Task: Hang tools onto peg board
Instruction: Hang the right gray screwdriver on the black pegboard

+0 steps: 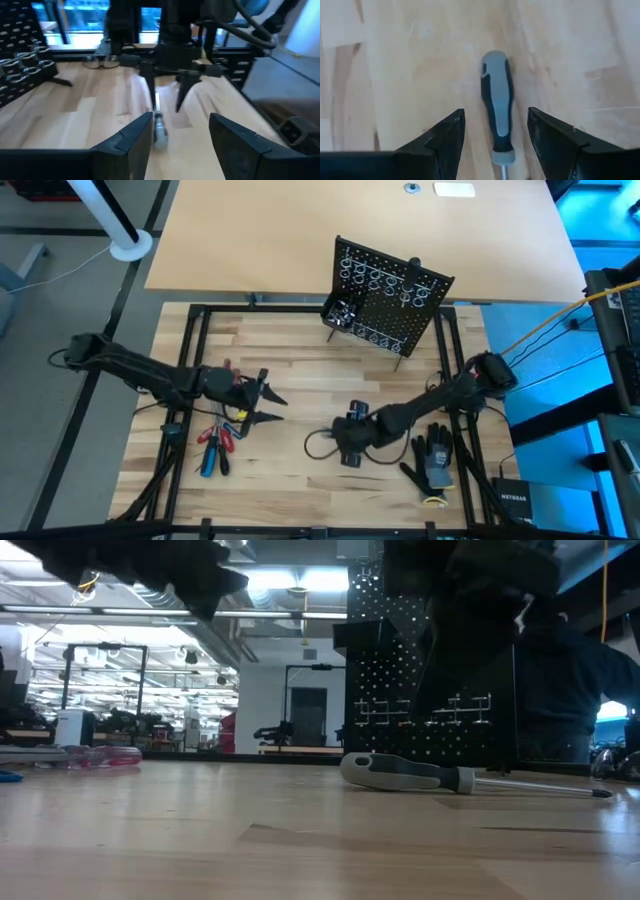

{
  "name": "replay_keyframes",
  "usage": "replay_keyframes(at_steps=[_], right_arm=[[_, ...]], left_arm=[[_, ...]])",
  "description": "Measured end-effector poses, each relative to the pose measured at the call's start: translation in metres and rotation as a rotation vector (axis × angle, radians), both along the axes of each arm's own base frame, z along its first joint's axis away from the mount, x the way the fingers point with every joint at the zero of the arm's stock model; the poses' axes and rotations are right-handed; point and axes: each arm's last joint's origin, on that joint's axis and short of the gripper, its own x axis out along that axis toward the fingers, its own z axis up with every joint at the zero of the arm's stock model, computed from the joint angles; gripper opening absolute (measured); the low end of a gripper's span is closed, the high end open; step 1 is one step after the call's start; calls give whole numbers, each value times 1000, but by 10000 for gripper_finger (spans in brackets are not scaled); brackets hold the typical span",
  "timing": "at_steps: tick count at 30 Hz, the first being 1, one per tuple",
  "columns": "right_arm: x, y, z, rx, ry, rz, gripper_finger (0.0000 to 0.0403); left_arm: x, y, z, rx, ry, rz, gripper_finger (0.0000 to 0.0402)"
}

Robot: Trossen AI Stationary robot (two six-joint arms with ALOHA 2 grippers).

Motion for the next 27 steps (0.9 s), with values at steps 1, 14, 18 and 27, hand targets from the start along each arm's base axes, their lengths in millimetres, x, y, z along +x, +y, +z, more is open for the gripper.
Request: replay_keyframes(at_steps=[1, 14, 18, 27], right_arm=[[1, -3, -2, 26, 6, 3, 216], [-3, -21, -45, 98, 1, -4, 216], [2, -21, -56, 104, 3, 29, 215], [4, -20, -62, 107, 5, 39, 129]], left_arm=[[-1, 0, -3, 1, -8, 9, 184], [-2, 2, -10, 7, 6, 26, 184], [-2, 1, -11, 8, 9, 26, 184], [-1, 1, -12, 9, 15, 27, 184]])
